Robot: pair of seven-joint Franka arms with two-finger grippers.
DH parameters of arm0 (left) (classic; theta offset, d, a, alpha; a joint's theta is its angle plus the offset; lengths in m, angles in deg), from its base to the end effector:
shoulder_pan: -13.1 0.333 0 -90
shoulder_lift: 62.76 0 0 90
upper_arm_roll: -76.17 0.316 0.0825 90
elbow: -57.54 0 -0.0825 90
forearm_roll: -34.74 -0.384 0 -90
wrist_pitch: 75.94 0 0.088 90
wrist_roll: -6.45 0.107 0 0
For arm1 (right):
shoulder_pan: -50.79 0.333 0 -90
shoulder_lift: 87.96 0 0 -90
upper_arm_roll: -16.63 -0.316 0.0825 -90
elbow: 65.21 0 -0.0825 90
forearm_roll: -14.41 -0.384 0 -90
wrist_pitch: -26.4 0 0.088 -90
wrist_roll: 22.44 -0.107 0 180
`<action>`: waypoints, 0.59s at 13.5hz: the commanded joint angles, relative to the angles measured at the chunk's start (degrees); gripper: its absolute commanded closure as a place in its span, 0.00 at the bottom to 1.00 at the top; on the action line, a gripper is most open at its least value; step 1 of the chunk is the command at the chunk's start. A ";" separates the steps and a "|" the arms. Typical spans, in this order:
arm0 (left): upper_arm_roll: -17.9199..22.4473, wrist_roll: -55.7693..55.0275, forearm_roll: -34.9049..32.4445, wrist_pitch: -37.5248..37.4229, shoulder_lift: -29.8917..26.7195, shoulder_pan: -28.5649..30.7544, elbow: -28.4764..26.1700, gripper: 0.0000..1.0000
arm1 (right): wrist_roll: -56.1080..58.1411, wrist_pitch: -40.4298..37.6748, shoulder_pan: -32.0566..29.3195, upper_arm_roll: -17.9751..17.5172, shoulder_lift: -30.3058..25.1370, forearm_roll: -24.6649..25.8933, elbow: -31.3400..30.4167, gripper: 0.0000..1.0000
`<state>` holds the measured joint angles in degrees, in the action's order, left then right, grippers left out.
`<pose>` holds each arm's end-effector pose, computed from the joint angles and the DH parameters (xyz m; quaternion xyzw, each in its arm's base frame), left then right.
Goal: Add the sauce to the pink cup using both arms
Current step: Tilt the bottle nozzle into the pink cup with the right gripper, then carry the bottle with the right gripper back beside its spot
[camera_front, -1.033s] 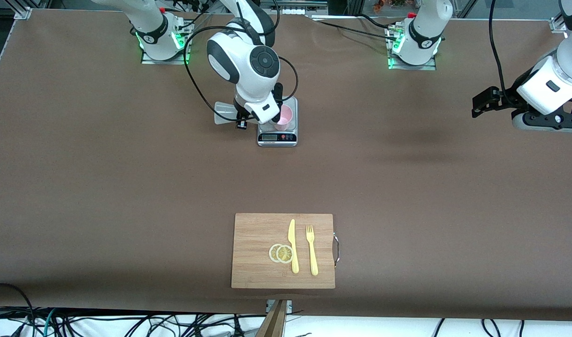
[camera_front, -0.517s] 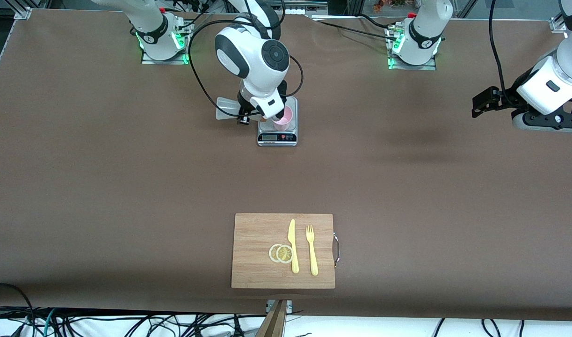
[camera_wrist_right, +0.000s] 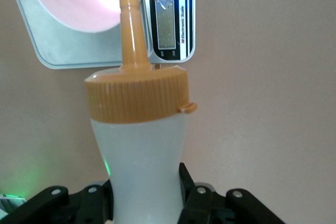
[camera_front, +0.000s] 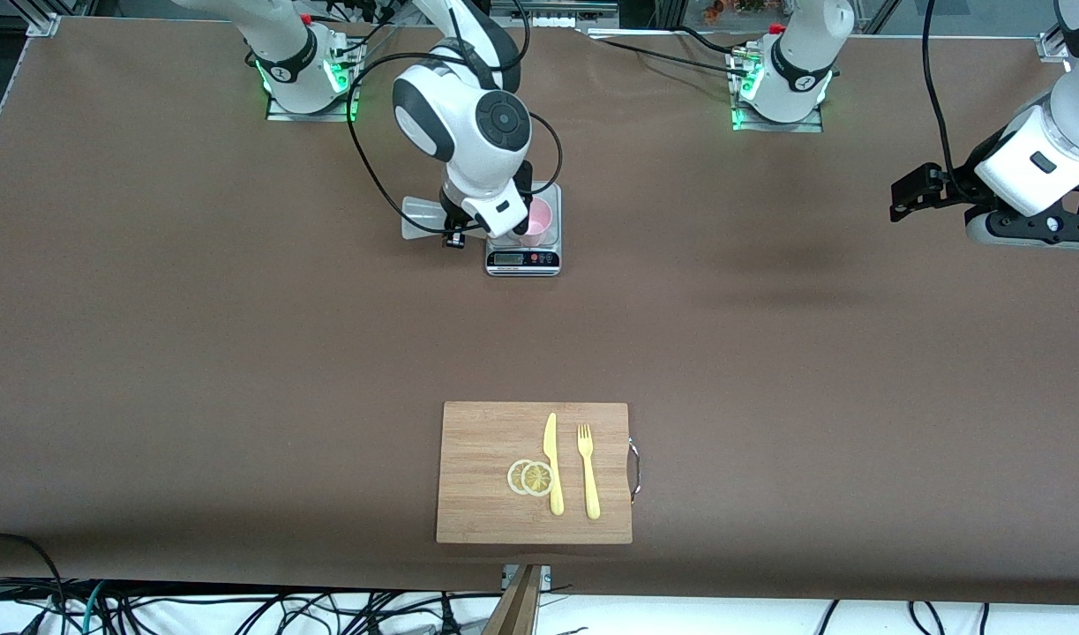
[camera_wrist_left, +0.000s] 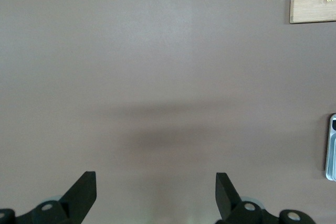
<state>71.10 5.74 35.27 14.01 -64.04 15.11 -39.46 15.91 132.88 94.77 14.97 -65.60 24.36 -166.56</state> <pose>0.5417 -0.0304 0.5792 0.9985 -0.0202 -0.0505 0.0020 0.4402 0.4293 0.3220 0.7080 0.6865 -0.1441 0.0823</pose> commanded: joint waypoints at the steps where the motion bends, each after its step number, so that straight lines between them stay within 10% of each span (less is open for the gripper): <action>1: -0.38 -0.16 -1.24 -0.30 -0.39 0.28 -0.12 0.00 | 1.72 0.14 0.05 -0.45 0.24 -1.95 0.98 1.00; 8: -0.38 -0.16 -1.24 -0.30 -0.39 0.28 -0.12 0.00 | 13.65 3.47 -2.66 -0.28 -0.12 -12.12 0.01 1.00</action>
<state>71.10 5.74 35.27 14.01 -64.04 15.11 -39.46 24.38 135.21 94.59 14.63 -65.28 16.18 -166.56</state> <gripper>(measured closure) 0.000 0.612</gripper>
